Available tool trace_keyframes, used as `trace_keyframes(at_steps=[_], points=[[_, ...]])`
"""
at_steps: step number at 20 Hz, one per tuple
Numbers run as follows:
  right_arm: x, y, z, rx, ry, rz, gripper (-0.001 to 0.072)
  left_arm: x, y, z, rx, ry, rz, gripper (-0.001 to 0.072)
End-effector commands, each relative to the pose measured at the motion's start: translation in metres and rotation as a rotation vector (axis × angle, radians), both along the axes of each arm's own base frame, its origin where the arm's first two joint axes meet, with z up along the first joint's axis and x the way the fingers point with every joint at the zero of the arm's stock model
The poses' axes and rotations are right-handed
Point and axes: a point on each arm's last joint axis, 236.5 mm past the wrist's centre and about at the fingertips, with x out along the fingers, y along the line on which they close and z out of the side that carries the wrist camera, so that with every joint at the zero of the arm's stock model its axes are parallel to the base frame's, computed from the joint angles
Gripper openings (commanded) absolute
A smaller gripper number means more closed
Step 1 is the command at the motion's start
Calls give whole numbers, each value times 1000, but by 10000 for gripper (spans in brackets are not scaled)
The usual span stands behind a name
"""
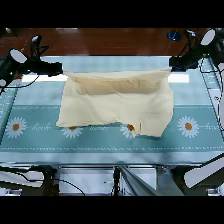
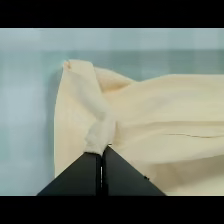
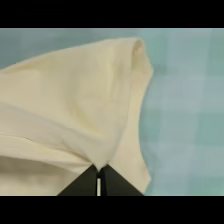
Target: Fold the shirts.
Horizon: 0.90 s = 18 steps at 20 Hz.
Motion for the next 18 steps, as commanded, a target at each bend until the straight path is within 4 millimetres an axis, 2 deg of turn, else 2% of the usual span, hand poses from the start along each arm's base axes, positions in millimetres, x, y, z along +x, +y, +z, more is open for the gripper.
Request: trace_keyframes(at_steps=[1, 3, 7, 11, 12, 14, 15, 17, 18], points=[[-30, -1, -9, -12, 134, 15, 17, -33, -11, -18, -31, 157, -53, 27], [-34, 3, -15, 9, 164, 1, 17, -43, -15, -29, -42, 217, -64, 27], [-51, 20, -45, 90, 297, 16, 17, -47, -15, -52, -58, 281, -46, 27], [-37, 22, -48, 101, 243, 7, 19, -35, -12, -51, -48, 232, -26, 34], [-37, 22, -48, 101, 244, 7, 45, -31, -11, -50, -47, 219, -21, 112], [-38, 23, -47, 101, 247, 19, 241, -27, -10, -42, -46, 204, -23, 299], [-42, 22, -46, 98, 259, 39, 245, -25, -10, -34, -46, 198, -30, 352], [-56, 15, -35, 73, 284, 104, 246, -24, 0, -5, -33, 186, -82, 351], [-65, 0, -29, 20, 304, 119, 248, -27, 17, 10, 9, 191, -98, 351]])
